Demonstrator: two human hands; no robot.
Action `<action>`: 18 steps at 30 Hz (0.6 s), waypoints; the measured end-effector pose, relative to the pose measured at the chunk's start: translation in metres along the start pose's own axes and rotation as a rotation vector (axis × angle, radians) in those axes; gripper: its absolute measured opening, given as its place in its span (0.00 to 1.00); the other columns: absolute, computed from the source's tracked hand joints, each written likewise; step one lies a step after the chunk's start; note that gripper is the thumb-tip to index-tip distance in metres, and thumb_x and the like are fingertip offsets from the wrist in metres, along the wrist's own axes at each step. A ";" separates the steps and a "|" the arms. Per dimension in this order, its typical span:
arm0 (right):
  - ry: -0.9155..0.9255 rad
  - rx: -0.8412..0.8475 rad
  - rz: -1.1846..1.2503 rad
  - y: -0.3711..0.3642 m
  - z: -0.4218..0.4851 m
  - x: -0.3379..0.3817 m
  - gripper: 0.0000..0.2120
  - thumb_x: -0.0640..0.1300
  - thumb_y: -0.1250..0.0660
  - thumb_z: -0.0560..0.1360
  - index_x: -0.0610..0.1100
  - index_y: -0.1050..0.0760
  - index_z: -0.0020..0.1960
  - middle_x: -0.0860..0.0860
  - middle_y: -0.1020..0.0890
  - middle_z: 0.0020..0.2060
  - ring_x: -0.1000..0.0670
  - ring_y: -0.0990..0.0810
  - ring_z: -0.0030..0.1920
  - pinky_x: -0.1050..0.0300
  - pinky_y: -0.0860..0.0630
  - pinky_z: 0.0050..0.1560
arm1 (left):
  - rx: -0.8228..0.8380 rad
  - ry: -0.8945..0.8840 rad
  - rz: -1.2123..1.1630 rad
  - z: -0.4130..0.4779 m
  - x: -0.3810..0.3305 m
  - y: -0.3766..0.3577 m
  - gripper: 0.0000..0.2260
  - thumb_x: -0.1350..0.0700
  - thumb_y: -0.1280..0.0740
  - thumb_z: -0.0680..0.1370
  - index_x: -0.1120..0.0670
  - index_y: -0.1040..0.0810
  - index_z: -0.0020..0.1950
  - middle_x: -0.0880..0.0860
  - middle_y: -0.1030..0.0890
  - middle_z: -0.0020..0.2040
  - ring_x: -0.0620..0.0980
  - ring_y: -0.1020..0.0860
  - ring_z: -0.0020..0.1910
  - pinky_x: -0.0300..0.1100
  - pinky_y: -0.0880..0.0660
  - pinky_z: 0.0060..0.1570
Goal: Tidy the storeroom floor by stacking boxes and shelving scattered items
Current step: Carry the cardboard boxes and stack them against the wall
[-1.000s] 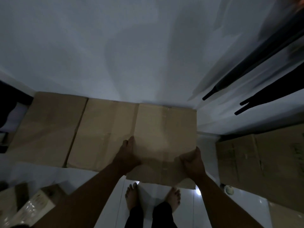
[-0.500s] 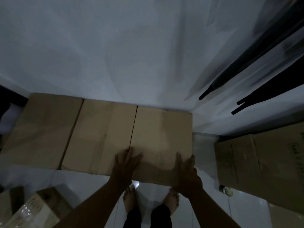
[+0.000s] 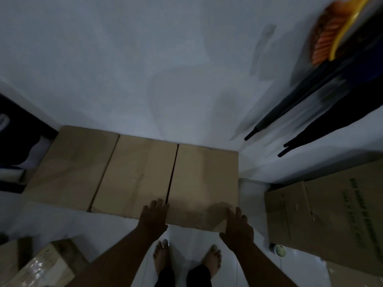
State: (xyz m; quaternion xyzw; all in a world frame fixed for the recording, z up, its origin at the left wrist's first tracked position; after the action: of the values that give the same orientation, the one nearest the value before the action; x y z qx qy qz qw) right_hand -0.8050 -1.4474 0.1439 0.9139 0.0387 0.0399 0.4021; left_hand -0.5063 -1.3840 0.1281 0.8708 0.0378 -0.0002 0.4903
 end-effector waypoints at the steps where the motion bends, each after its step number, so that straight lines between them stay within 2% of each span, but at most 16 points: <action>1: 0.001 -0.026 -0.039 0.005 -0.011 0.002 0.43 0.58 0.32 0.76 0.54 0.54 0.81 0.44 0.45 0.79 0.40 0.34 0.72 0.48 0.23 0.60 | 0.039 0.001 -0.035 -0.010 0.001 0.006 0.33 0.44 0.16 0.48 0.56 0.15 0.49 0.59 0.17 0.46 0.61 0.18 0.38 0.51 0.21 0.29; 3: 0.022 -0.043 -0.040 0.017 -0.035 0.009 0.35 0.56 0.36 0.79 0.53 0.50 0.80 0.44 0.41 0.77 0.40 0.34 0.72 0.48 0.23 0.60 | 0.004 0.009 -0.071 -0.029 0.006 0.015 0.18 0.47 0.23 0.60 0.54 0.17 0.44 0.56 0.20 0.41 0.59 0.20 0.35 0.47 0.23 0.28; 4: 0.037 -0.051 -0.036 0.022 -0.044 0.012 0.32 0.54 0.37 0.80 0.52 0.46 0.80 0.45 0.41 0.76 0.40 0.34 0.72 0.48 0.23 0.60 | 0.001 0.012 -0.082 -0.040 0.008 0.022 0.15 0.46 0.29 0.64 0.54 0.17 0.44 0.55 0.20 0.41 0.58 0.21 0.35 0.46 0.23 0.29; 6: 0.051 -0.040 -0.029 0.033 -0.065 0.019 0.29 0.52 0.38 0.81 0.51 0.42 0.79 0.45 0.39 0.76 0.40 0.34 0.72 0.47 0.24 0.60 | -0.026 0.019 -0.117 -0.064 0.011 0.047 0.18 0.44 0.37 0.71 0.53 0.18 0.53 0.55 0.21 0.49 0.58 0.20 0.45 0.48 0.22 0.37; 8: 0.075 -0.050 -0.047 0.044 -0.084 0.024 0.28 0.51 0.38 0.81 0.50 0.40 0.79 0.45 0.37 0.74 0.40 0.33 0.70 0.46 0.24 0.61 | 0.019 0.059 -0.207 -0.082 0.015 0.061 0.21 0.43 0.38 0.78 0.51 0.26 0.67 0.54 0.26 0.62 0.57 0.25 0.60 0.51 0.24 0.53; 9: 0.087 -0.068 -0.070 0.049 -0.092 0.027 0.27 0.50 0.38 0.81 0.50 0.39 0.78 0.45 0.34 0.72 0.41 0.31 0.68 0.47 0.24 0.60 | 0.042 0.056 -0.240 -0.091 0.017 0.064 0.22 0.42 0.38 0.79 0.50 0.29 0.70 0.54 0.28 0.65 0.56 0.28 0.64 0.50 0.25 0.57; 12: 0.106 -0.074 -0.170 0.063 -0.107 0.030 0.23 0.51 0.39 0.81 0.49 0.33 0.75 0.46 0.27 0.67 0.42 0.27 0.64 0.50 0.26 0.59 | 0.034 0.031 -0.308 -0.110 0.023 0.066 0.24 0.41 0.38 0.80 0.50 0.31 0.73 0.54 0.31 0.68 0.56 0.30 0.67 0.49 0.26 0.60; 15: 0.111 -0.009 -0.218 0.076 -0.112 0.030 0.23 0.51 0.40 0.82 0.47 0.33 0.75 0.46 0.27 0.71 0.43 0.25 0.68 0.50 0.26 0.64 | 0.051 0.014 -0.316 -0.122 0.033 0.062 0.27 0.40 0.37 0.79 0.51 0.34 0.75 0.54 0.32 0.70 0.56 0.32 0.68 0.51 0.27 0.63; 18: 0.130 -0.008 -0.221 0.088 -0.115 0.027 0.22 0.52 0.41 0.83 0.47 0.32 0.75 0.47 0.27 0.72 0.44 0.25 0.68 0.49 0.25 0.64 | 0.005 0.044 -0.350 -0.133 0.044 0.070 0.30 0.39 0.35 0.78 0.50 0.35 0.76 0.55 0.33 0.71 0.57 0.33 0.69 0.52 0.27 0.64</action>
State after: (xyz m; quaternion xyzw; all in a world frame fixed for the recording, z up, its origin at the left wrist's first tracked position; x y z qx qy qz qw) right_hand -0.7866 -1.4194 0.2874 0.8981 0.1648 0.0547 0.4041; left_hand -0.4627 -1.3033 0.2550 0.8520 0.1993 -0.0666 0.4795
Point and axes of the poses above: each hand's wrist, its own z-axis towards the middle knuckle, its own y-axis out of the back of the hand, x = y × z, the point moved 5 cm from there along z, towards the middle knuckle
